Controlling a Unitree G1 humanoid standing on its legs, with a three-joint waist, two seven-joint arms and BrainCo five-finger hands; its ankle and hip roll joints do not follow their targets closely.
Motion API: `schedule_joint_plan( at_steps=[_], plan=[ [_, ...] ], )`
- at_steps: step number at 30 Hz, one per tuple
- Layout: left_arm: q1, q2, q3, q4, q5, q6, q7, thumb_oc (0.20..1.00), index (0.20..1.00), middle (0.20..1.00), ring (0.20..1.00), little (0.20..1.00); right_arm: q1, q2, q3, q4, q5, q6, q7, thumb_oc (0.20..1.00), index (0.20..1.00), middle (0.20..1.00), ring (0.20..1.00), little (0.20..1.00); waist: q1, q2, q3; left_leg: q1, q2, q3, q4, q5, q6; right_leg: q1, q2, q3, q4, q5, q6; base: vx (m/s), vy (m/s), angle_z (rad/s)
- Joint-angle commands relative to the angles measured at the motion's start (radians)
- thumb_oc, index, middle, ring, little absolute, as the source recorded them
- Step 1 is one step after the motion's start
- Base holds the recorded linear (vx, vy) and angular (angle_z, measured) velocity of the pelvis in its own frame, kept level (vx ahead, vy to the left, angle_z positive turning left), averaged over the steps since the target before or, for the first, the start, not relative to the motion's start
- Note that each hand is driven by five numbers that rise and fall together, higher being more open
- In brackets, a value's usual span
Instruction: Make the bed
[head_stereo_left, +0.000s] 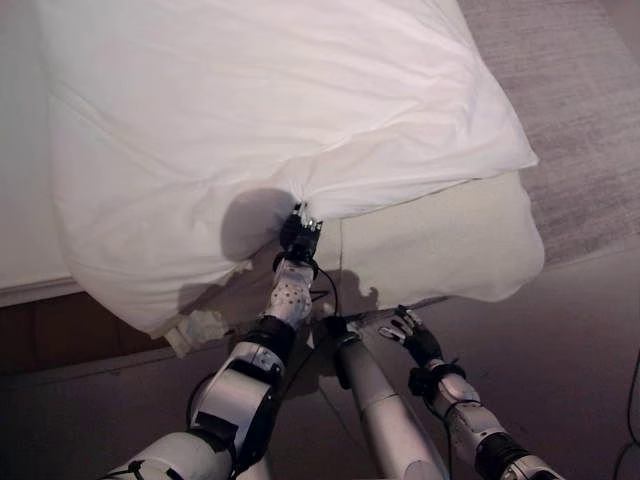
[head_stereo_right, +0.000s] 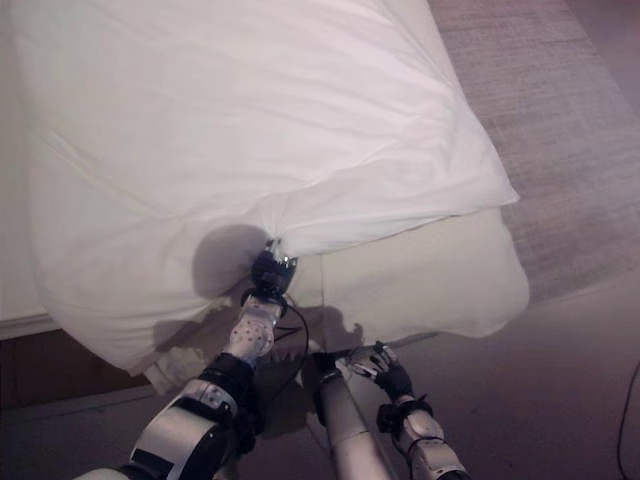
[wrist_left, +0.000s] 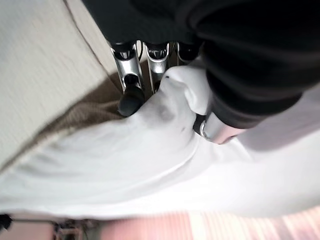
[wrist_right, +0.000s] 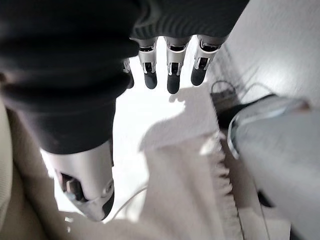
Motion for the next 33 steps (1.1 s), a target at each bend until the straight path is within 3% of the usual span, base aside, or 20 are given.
schedule_joint_plan(
  at_steps=[1, 7, 13, 18, 24, 33],
  plan=[
    [-0.025, 0.005, -0.010, -0.113, 0.025, -0.094, -0.069, 0.200, 0.200, 0.200, 0.200, 0.200, -0.031, 0.028, 0.005, -0.072, 0.216, -0.057, 0.112, 1.000, 1.000, 1.000, 1.000, 1.000, 0.019, 0.015, 0.003, -0.019, -0.027, -0.020, -0.093, 0.078, -0.021, 0.036, -0.021, -0.034, -0.083, 0.002, 0.088, 0.00, 0.013, 0.14],
    [0.058, 0.045, 0.004, -0.261, -0.039, -0.102, -0.125, 0.200, 0.200, 0.200, 0.200, 0.200, -0.111, 0.090, 0.002, -0.156, 0.511, -0.012, 0.197, 1.000, 1.000, 1.000, 1.000, 1.000, 0.064, 0.013, 0.024, 0.013, -0.049, -0.032, -0.128, 0.086, -0.013, 0.074, -0.031, -0.049, -0.111, 0.007, 0.086, 0.01, 0.021, 0.13],
    [0.141, 0.089, 0.036, -0.403, -0.033, -0.134, -0.109, 0.200, 0.200, 0.200, 0.200, 0.200, -0.196, 0.132, -0.018, -0.209, 0.680, 0.001, 0.205, 1.000, 1.000, 1.000, 1.000, 1.000, 0.112, 0.017, 0.043, 0.042, -0.071, -0.049, -0.148, 0.092, -0.008, 0.111, -0.047, -0.070, -0.126, 0.006, 0.084, 0.04, 0.014, 0.11],
    [0.188, 0.147, 0.104, -0.515, -0.004, -0.198, -0.039, 0.200, 0.200, 0.200, 0.200, 0.200, -0.317, 0.179, -0.078, -0.297, 0.902, -0.007, 0.246, 1.000, 1.000, 1.000, 1.000, 1.000, 0.176, 0.040, 0.048, 0.056, -0.105, -0.078, -0.148, 0.089, -0.003, 0.139, -0.071, -0.100, -0.114, -0.015, 0.077, 0.04, 0.003, 0.27],
    [0.200, 0.194, 0.147, -0.582, 0.063, -0.231, 0.033, 0.200, 0.200, 0.200, 0.200, 0.200, -0.372, 0.167, -0.138, -0.375, 0.958, -0.053, 0.247, 1.000, 1.000, 1.000, 1.000, 1.000, 0.195, 0.053, 0.046, 0.048, -0.118, -0.091, -0.145, 0.088, 0.008, 0.132, -0.079, -0.110, -0.105, -0.017, 0.076, 0.02, 0.029, 0.16],
    [0.250, 0.277, 0.217, -0.632, 0.176, -0.229, 0.102, 0.200, 0.200, 0.200, 0.200, 0.200, -0.390, 0.111, -0.251, -0.445, 0.960, -0.118, 0.217, 1.000, 1.000, 1.000, 1.000, 1.000, 0.208, 0.073, 0.036, 0.038, -0.120, -0.095, -0.136, 0.083, 0.015, 0.122, -0.087, -0.119, -0.098, -0.024, 0.074, 0.01, 0.011, 0.04]
  ],
)
